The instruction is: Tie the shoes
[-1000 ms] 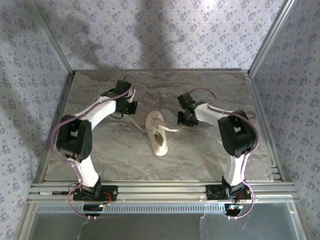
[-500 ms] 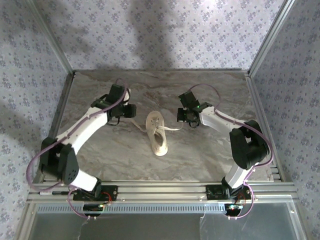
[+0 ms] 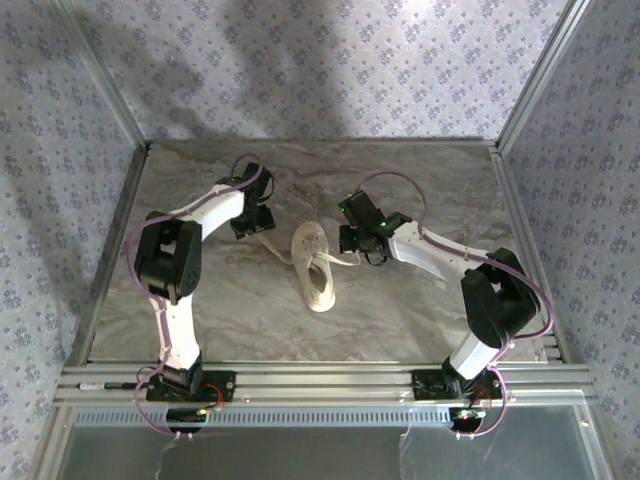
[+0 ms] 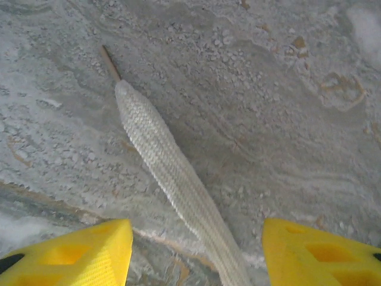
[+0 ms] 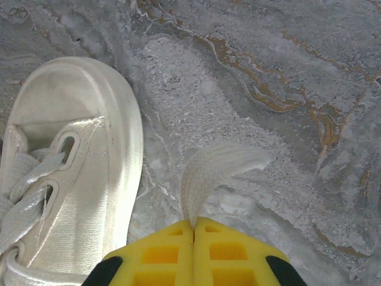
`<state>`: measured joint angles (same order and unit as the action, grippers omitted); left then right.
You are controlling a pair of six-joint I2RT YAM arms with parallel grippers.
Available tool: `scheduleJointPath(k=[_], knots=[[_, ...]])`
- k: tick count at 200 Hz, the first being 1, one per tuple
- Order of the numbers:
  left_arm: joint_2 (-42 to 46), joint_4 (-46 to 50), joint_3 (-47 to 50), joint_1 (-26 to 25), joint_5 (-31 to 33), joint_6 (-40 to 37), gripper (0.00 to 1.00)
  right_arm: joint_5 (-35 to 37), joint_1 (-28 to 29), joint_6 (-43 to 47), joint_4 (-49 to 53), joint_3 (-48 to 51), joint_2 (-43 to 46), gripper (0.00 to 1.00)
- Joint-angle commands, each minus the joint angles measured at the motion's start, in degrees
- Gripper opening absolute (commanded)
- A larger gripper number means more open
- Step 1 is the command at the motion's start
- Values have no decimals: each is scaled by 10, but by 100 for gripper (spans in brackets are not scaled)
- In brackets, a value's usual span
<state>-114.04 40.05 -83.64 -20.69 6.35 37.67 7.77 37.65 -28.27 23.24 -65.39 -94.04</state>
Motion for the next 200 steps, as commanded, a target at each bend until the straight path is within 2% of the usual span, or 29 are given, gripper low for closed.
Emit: scheduleJointPath(k=[1,33,53,74,97,137,153,170,200], knots=[[-33,39,-28,-2,27,20,60,15,4,-4,17,-5,12,0],[-60,36,-19,-3,25,26,58,16,4,1,17,-9,16,0],[-57,23,2,-3,24,27,51,19,2,2,19,-8,23,0],[-40,8,31,-3,24,24,23,22,-4,3,18,-4,34,0],[8,-34,79,-1,23,13,0,13,-12,1,18,3,48,0],[133,-61,114,-4,19,-60,0,-22,-36,-16,5,26,67,0],[192,-63,111,-20,22,-105,0,-36,-50,-20,1,33,72,0],[254,-68,107,-60,36,-155,0,-62,-68,-17,-6,35,72,0],[331,-115,119,-172,49,-223,0,-133,-116,5,-11,16,54,0]])
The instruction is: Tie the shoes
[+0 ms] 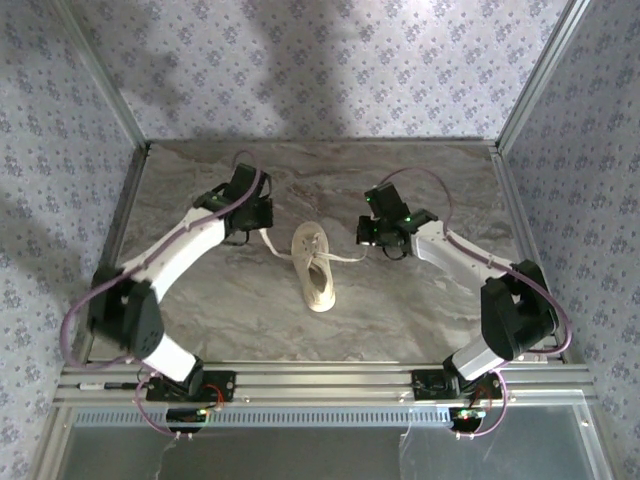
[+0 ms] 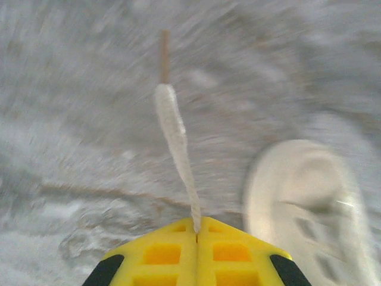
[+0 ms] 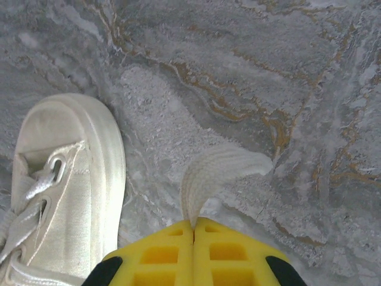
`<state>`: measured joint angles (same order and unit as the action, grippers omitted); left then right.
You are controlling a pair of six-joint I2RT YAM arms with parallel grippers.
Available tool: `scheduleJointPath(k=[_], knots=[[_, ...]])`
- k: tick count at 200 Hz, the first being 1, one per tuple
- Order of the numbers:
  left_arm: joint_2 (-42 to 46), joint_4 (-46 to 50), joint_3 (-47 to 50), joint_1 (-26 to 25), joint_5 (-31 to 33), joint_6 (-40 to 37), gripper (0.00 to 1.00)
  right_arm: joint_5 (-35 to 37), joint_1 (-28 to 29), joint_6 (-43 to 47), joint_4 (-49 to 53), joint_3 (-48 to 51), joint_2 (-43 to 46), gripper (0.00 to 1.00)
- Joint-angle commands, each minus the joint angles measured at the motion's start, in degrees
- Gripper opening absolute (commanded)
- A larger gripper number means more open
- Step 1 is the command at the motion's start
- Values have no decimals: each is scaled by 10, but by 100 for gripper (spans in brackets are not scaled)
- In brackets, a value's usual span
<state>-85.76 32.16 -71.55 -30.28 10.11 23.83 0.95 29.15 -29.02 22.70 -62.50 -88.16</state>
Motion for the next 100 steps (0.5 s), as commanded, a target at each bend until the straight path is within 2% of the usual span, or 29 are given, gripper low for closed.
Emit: scheduleJointPath(k=[1,19,38,76,100], knots=[[50,-39,-1,-81,11,-87,0,-65,-32,13,-6,-13,-6,0],[58,-87,15,-160,28,-136,0,-98,-51,19,-3,-31,-21,0],[30,-133,28,-234,60,-192,0,-124,-60,24,-4,-48,-35,0],[-55,-161,-6,-327,69,-261,0,-162,-68,34,-11,-75,-56,0],[-107,-167,-37,-363,67,-289,0,-179,-73,38,-17,-77,-62,0]])
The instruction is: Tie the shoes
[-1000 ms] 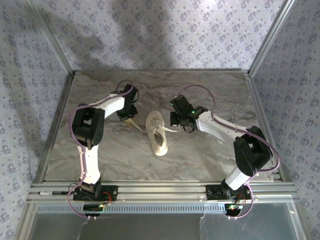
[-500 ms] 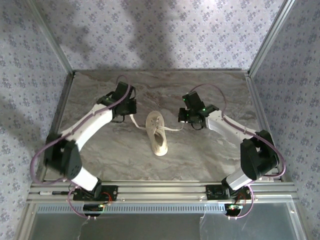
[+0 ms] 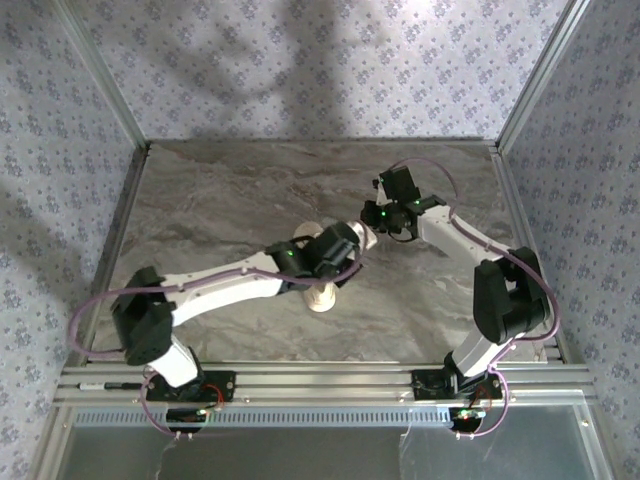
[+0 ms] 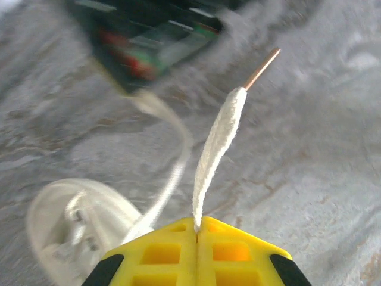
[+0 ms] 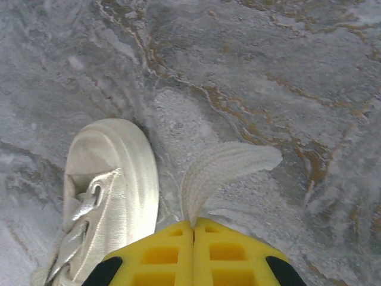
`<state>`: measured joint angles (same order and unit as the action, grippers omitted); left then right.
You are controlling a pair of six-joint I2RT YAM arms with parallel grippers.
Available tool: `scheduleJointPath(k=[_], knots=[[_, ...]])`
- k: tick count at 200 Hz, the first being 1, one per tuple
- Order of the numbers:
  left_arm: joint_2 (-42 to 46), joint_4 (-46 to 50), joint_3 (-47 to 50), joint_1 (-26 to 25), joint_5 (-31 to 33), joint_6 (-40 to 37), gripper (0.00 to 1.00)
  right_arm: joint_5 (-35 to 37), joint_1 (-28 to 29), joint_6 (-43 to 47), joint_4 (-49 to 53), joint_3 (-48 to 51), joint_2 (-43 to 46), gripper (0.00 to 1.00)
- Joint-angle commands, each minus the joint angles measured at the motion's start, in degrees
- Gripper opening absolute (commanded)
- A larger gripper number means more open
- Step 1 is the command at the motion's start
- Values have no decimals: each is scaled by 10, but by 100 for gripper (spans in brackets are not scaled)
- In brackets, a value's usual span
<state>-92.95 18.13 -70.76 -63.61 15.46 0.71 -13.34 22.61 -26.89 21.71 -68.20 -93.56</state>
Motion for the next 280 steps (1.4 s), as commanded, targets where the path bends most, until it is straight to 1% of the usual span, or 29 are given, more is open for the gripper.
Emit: scheduleJointPath(k=[1,6,14,26,33,42,56,83,99,108,117,131,150,165,174,188,204,214,216,231,246,267,280], knots=[[-37,-27,-45,-31,13,-58,0,-37,-8,17,-8,-20,-8,0],[-46,-27,-51,-34,12,-62,1,-38,-9,18,-10,-20,-8,0],[-58,-30,-57,-37,13,-66,7,-43,-9,20,-12,-21,-9,0],[-67,-28,-67,-39,20,-65,30,-53,-9,27,-16,-21,-9,0],[-67,-25,-71,-38,27,-64,38,-59,-9,35,-19,-21,-7,0],[-58,-26,-69,-39,34,-64,45,-67,-8,46,-23,-20,-3,0],[-29,-40,-51,-39,40,-64,49,-73,-5,68,-24,-22,5,0],[62,-66,9,-36,57,-46,54,-81,14,130,-18,-27,24,0],[127,-67,56,-22,68,0,57,-74,40,185,-8,-30,40,0],[172,-61,87,-4,68,39,57,-63,61,218,2,-32,49,0],[221,-53,121,21,60,79,57,-52,83,250,12,-33,58,0],[303,-39,176,61,47,139,61,-43,122,294,26,-33,70,0],[407,-6,236,130,-3,214,62,-38,180,350,45,-34,79,0],[486,26,272,187,-25,268,63,-27,229,391,63,-34,85,0],[525,35,295,218,-54,288,62,-15,255,406,68,-33,88,0],[574,25,334,257,-121,321,61,-2,284,415,66,-28,91,0],[596,8,370,288,-176,377,60,5,300,409,42,-9,98,0],[597,-8,391,297,-204,415,57,11,308,401,27,-6,101,0],[597,-11,394,297,-207,424,57,13,309,398,25,9,102,0],[588,-11,406,298,-213,498,53,17,317,380,15,23,103,0],[572,8,407,299,-213,578,51,37,328,359,-1,36,103,0],[551,1,417,299,-229,684,54,71,346,336,-28,54,100,0],[538,-2,415,298,-238,721,56,87,355,328,-51,65,100,0]])
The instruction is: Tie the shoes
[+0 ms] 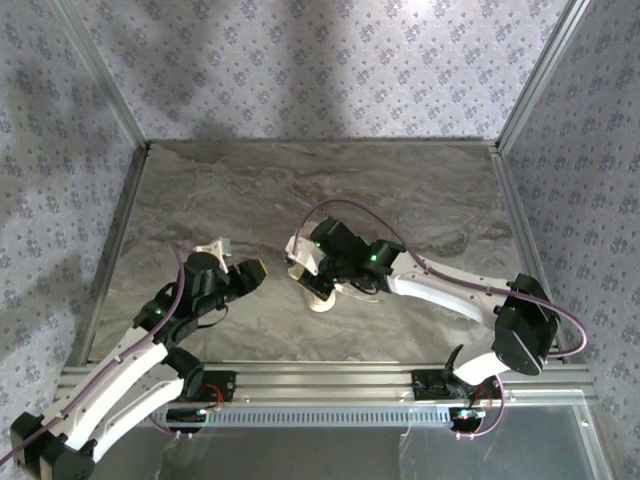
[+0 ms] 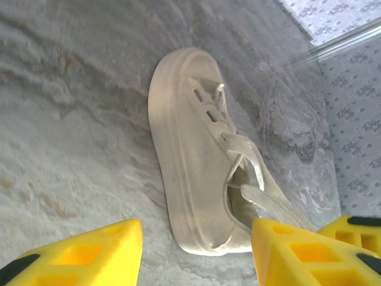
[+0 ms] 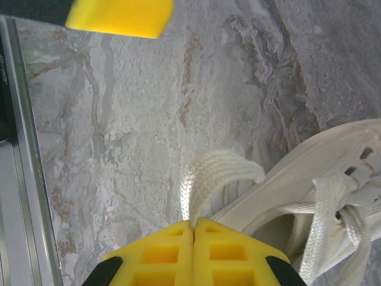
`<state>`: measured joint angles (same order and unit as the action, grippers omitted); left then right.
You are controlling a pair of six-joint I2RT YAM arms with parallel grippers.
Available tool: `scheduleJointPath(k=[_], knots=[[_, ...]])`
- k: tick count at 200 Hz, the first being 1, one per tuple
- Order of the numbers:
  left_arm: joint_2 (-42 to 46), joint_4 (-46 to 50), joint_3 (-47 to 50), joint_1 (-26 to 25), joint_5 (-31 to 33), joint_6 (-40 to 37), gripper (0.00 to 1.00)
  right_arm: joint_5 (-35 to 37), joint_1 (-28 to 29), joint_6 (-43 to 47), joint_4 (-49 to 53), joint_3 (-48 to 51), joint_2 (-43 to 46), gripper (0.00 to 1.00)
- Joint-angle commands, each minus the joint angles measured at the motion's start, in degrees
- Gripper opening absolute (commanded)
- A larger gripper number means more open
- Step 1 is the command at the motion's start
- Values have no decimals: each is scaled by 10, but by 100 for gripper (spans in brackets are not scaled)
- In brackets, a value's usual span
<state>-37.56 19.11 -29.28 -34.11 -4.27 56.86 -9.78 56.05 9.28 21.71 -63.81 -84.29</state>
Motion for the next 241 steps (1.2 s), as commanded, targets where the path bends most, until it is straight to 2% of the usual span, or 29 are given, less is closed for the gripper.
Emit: scheduleJointPath(k=[1,46,76,152,173,200,212,231,238,241], knots=[[-17,-12,-1,3,-41,162,56,52,22,-34,-53,21,8,0],[-79,27,-52,-12,-63,227,62,85,47,-49,-130,40,-2,0],[-113,-34,-46,-22,-88,260,62,72,54,-46,-155,41,-12,0],[-132,-89,-43,-26,-109,274,63,26,58,-31,-147,49,-18,0],[-147,-94,-47,-26,-127,263,60,14,57,-28,-148,52,-15,0],[-169,-121,-41,-25,-152,263,48,1,58,-24,-146,54,-10,0],[-161,-112,-44,-19,-145,247,34,-5,58,-23,-140,53,-7,0],[-138,-81,-57,-9,-121,180,0,-19,57,-22,-120,54,-2,0],[-132,-71,-63,-10,-113,146,0,-27,56,-25,-110,52,-1,0],[-130,-66,-65,-10,-110,134,0,-29,55,-26,-104,53,0,4]])
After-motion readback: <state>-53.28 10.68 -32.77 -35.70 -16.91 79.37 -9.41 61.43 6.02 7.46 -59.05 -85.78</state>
